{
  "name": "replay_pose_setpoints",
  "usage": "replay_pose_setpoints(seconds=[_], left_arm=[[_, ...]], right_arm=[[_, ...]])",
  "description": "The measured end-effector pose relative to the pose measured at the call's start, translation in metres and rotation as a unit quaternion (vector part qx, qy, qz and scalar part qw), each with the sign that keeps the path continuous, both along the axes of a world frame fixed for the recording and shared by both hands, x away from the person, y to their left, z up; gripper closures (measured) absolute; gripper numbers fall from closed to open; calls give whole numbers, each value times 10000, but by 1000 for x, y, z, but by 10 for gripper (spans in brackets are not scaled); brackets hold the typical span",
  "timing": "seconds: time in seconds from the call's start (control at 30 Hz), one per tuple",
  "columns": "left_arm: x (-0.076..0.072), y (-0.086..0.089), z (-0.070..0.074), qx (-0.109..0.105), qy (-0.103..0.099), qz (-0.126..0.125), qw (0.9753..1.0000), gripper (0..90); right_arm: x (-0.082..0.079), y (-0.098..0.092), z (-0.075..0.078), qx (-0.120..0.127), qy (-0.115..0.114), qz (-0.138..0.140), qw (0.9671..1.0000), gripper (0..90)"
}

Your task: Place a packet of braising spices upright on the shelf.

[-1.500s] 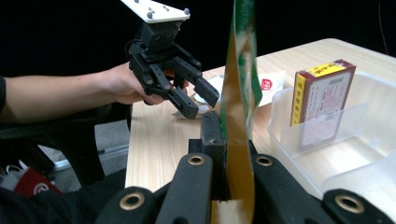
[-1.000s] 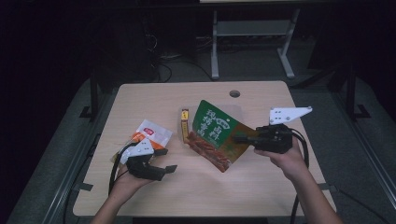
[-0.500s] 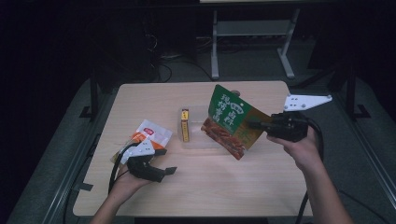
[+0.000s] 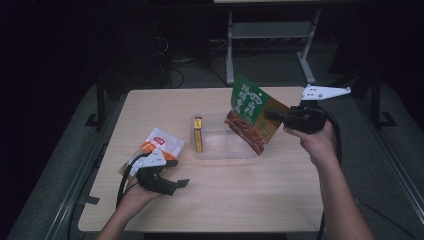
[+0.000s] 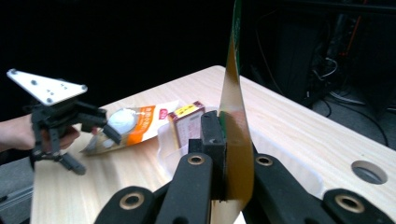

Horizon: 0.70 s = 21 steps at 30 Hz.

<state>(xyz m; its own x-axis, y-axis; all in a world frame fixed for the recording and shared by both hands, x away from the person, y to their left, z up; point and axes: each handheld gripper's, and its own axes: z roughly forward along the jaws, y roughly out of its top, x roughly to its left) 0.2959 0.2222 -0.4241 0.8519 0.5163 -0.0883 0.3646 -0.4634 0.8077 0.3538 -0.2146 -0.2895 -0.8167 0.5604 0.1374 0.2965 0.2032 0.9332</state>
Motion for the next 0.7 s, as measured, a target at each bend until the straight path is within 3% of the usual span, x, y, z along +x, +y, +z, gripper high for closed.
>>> replay_pose_setpoints(seconds=[0.3,0.7], left_arm=[[0,0,-1,-34,31,35,10000,175],[-1,-1,-3,53,21,-25,10000,171]], right_arm=[[18,2,2,1,-50,-227,9997,900],[36,11,-11,-75,62,-431,9990,900]])
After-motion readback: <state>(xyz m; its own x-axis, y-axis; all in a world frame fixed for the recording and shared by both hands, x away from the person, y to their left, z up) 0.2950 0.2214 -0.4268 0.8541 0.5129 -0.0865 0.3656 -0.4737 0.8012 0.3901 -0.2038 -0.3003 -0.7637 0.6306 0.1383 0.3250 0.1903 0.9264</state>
